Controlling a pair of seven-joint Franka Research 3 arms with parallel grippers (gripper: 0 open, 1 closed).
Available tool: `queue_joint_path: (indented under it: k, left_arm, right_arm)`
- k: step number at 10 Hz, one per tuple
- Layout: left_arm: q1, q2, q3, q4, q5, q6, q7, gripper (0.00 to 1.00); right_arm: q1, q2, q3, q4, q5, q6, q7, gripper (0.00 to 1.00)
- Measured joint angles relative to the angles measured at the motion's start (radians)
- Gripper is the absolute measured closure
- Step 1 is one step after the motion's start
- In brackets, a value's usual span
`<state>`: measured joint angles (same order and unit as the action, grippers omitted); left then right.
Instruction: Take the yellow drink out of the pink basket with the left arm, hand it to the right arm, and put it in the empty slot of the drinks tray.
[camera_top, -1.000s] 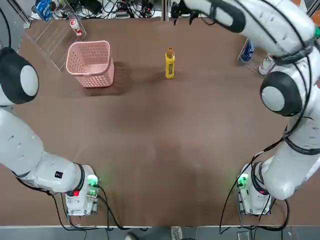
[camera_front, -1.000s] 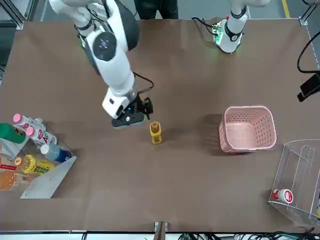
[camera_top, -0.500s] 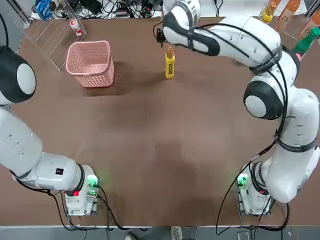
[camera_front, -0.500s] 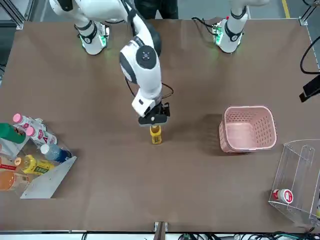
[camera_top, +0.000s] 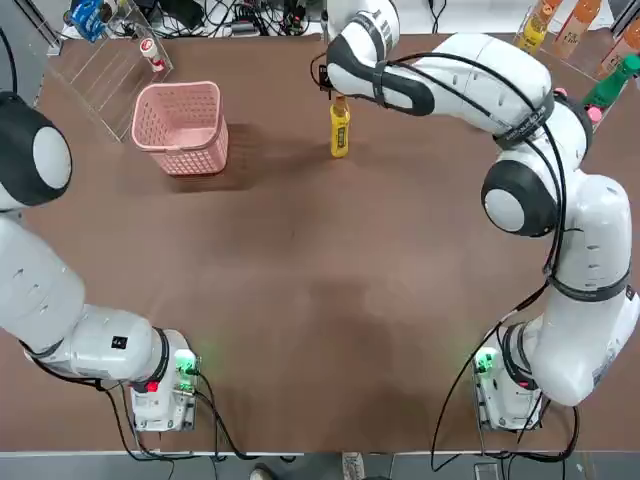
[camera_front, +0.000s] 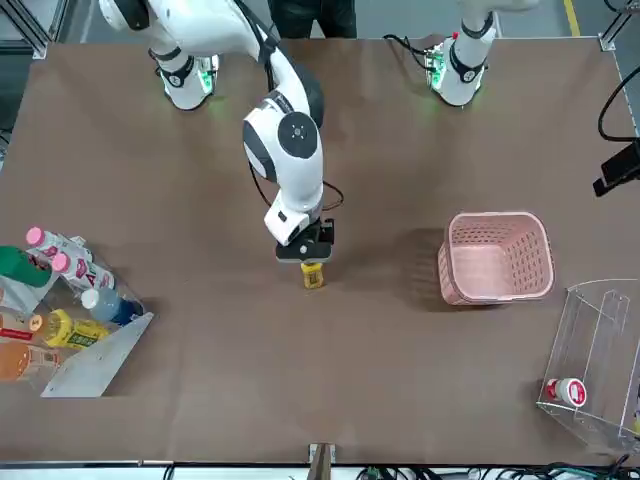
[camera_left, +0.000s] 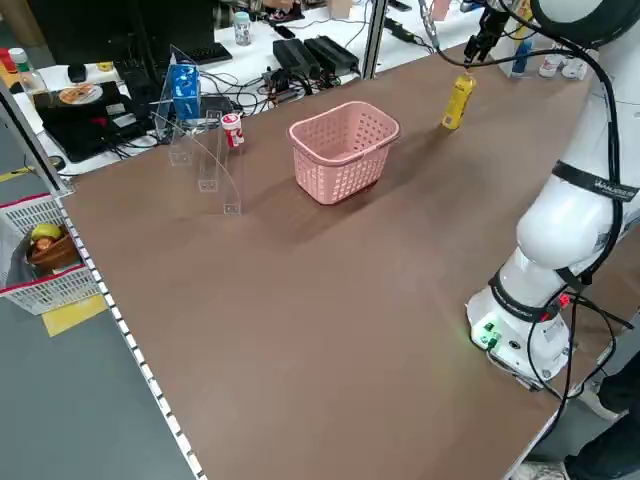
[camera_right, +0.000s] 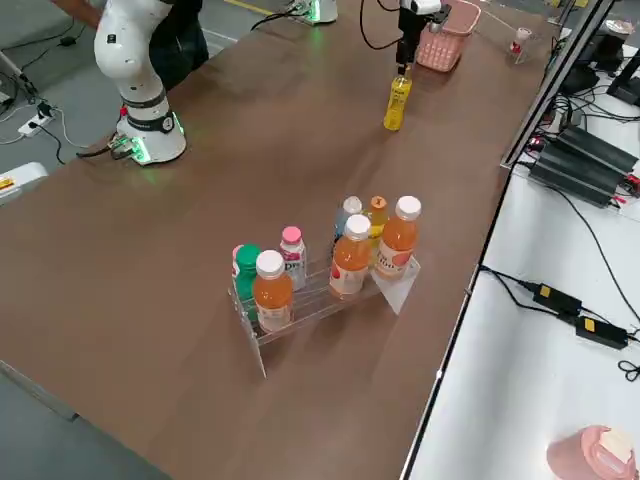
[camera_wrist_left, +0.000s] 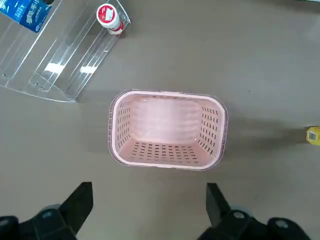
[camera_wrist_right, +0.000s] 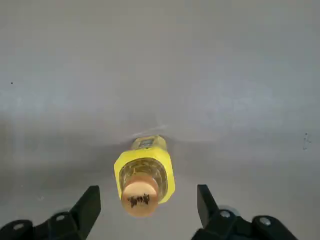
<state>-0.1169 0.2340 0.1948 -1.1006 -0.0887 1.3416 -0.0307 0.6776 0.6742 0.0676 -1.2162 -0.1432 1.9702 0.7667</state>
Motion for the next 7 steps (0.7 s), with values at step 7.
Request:
queue_joint_path:
  k: [7]
  left_arm:
    - [-0.003, -0.042, -0.080, -0.001, 0.046, -0.022, 0.007, 0.00]
  right_arm:
    - [0.006, 0.017, 0.001, 0.001, 0.000, 0.016, 0.006, 0.53]
